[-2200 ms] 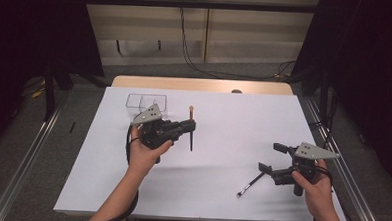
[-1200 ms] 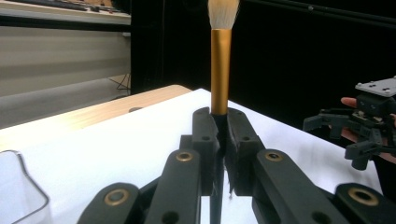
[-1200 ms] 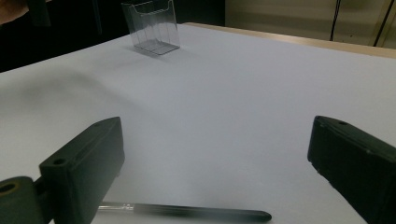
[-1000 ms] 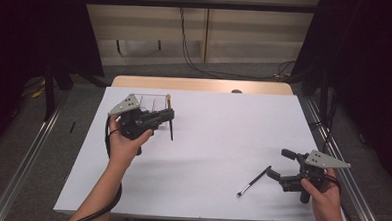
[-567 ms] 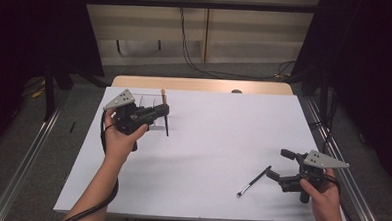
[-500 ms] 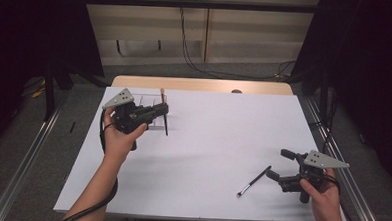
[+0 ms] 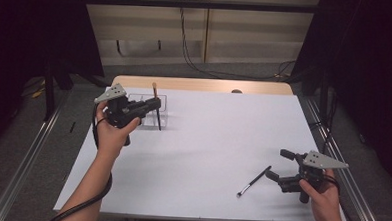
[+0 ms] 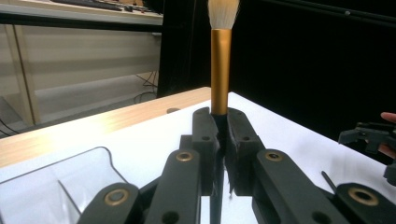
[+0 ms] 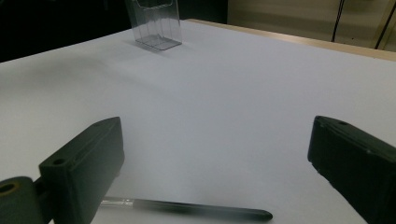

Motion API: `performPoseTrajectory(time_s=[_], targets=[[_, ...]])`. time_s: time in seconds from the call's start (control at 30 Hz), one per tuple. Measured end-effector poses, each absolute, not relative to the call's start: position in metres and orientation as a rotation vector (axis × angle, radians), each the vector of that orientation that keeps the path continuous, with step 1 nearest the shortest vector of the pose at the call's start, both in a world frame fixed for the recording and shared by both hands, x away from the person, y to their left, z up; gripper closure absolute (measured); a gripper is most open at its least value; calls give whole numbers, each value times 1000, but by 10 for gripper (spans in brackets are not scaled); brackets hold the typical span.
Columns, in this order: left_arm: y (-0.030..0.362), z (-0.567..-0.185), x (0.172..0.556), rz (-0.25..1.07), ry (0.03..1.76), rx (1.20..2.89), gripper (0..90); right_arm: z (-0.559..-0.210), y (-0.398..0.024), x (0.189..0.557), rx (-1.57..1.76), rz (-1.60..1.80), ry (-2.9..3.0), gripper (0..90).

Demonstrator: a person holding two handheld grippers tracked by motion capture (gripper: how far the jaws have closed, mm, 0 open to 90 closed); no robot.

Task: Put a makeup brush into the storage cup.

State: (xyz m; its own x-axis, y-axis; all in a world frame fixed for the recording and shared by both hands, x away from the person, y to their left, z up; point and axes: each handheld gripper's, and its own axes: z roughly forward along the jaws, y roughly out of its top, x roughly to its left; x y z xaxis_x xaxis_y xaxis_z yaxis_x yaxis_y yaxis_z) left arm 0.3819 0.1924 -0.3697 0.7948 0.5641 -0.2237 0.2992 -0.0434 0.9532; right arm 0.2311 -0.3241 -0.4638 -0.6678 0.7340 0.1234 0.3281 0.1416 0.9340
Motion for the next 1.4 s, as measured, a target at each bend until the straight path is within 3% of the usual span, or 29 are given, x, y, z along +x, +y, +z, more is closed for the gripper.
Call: performPoseTrajectory(time_s=[1.4], targets=[[216,-352,418,416,806,1620,837,-464,-323,231,1007,1526,2068,31]])
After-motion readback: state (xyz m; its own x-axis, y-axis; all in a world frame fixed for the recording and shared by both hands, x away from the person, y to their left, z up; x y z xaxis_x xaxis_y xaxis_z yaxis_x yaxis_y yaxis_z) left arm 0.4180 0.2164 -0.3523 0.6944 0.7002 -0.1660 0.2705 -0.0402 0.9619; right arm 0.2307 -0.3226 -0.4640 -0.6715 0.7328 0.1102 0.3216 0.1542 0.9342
